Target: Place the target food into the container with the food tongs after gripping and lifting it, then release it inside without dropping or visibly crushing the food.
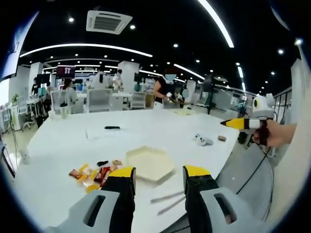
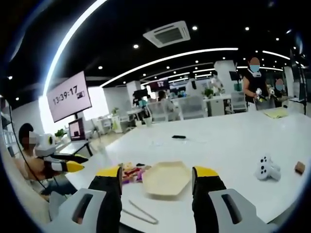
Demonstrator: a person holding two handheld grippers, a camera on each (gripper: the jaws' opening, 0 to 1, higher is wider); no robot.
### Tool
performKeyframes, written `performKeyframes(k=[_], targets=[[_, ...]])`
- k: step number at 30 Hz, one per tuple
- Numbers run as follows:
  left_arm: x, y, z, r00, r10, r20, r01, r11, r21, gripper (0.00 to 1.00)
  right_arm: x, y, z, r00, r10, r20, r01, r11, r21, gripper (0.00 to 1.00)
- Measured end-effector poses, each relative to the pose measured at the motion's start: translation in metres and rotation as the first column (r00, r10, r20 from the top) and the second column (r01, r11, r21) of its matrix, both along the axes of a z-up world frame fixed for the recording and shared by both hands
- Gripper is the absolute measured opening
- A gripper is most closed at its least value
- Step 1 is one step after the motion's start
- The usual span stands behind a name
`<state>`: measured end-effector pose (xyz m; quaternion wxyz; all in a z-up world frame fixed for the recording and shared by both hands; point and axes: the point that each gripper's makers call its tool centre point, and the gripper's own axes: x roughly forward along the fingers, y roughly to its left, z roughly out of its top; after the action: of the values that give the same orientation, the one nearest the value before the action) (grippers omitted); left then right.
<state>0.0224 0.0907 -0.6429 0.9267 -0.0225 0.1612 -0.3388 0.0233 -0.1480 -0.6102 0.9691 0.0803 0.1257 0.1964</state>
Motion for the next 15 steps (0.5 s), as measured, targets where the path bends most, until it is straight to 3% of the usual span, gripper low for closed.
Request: performKeyframes(k=[7, 15], targets=[[-0.005, -0.009, -0.010, 0.999, -0.047, -0.008, 0.047, 0.997, 0.069, 0.38, -0.001, -0.001, -0.003, 1.000, 0.005, -0.005, -0.005, 1.000, -0.010, 0.57], [-0.009, -0.010, -0.025, 0.997, -0.066, -0.037, 0.069, 0.994, 0.083, 0.36, -0.006, -0.001, -0.009, 1.000, 0.004, -0.023, -0.005, 1.000, -0.019, 0.57]])
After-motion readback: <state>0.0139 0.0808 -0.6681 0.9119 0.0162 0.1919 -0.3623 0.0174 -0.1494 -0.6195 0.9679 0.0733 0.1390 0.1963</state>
